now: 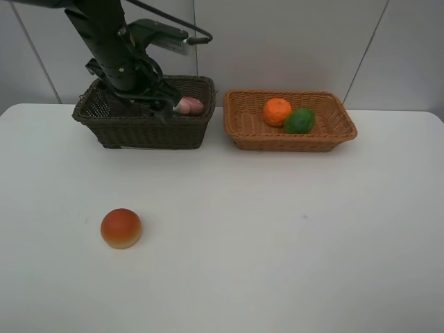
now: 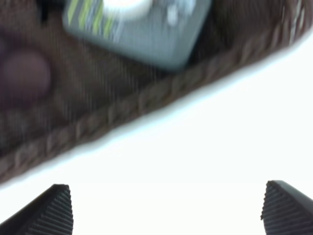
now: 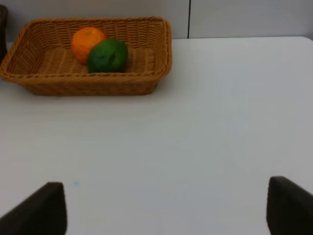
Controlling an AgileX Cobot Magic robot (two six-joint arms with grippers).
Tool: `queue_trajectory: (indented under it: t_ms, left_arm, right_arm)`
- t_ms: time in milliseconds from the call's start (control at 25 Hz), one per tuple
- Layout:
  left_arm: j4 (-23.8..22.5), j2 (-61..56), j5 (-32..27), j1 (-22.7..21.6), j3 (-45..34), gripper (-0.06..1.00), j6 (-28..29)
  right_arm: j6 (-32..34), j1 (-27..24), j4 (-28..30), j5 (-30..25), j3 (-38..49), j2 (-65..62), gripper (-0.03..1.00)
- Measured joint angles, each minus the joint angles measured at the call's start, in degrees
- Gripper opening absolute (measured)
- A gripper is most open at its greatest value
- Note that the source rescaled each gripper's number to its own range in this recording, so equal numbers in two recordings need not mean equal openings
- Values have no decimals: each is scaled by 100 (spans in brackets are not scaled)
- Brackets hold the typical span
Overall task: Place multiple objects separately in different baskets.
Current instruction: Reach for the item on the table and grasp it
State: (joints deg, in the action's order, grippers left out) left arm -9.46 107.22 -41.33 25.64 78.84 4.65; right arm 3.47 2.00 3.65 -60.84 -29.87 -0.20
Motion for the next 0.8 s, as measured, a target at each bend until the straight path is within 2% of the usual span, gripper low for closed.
queue_trajectory:
  t_ms: [160, 440, 600, 800]
  left_arm:
    - [58, -484, -115, 77, -883, 100, -369]
    - [509, -830, -285, 268, -1896, 100, -791]
    - [657, -831, -253, 451, -2306, 100, -852]
    - [657, -836, -73, 463, -2658, 100, -830]
  right_arm:
    - [0, 0, 0, 0, 0, 0, 63]
    - [0, 0, 0, 0, 0, 0, 63]
    - [0, 0, 0, 0, 0, 0, 63]
    - [0, 0, 0, 0, 0, 0, 63]
